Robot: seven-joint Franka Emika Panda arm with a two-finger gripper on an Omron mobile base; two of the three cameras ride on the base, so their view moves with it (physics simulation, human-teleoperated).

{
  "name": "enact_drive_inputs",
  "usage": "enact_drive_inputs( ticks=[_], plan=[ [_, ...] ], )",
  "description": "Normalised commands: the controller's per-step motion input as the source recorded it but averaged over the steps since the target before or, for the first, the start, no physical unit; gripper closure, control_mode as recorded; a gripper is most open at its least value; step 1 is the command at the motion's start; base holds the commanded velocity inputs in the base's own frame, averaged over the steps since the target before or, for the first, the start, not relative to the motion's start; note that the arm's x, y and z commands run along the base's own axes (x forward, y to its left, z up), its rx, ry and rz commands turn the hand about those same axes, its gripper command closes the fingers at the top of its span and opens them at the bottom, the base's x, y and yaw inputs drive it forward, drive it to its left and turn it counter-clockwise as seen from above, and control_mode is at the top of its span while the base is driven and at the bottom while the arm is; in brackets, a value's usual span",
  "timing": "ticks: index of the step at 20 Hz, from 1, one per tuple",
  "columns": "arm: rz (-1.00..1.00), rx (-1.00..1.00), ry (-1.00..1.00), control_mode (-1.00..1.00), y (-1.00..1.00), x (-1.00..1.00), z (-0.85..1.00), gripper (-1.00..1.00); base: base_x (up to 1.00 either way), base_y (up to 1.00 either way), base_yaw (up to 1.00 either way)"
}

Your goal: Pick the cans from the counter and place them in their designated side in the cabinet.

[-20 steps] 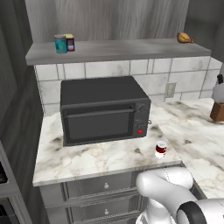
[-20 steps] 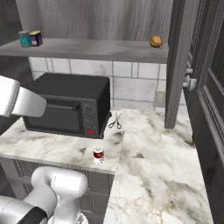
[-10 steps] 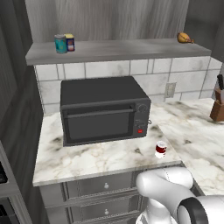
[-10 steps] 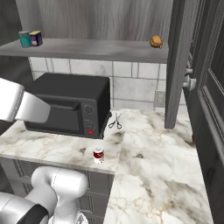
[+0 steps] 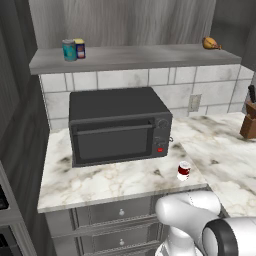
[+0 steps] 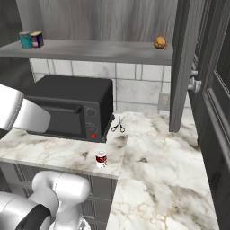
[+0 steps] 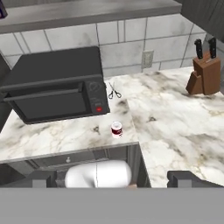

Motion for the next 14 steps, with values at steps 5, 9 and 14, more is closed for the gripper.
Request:
enact_drive_inputs(
  ticks=[5,9,14],
  plan=[
    [0.0,0.0,0.07,-1.0,0.0,-0.03,-0.02,-1.0,0.0,0.0,0.0],
    [-0.01,0.0,0.08,-1.0,0.0,0.0,-0.14,-1.0,0.0,0.0,0.0],
    [0.0,0.0,0.04,-1.0,0.0,0.0,-0.3,-1.0,0.0,0.0,0.0]
  ],
)
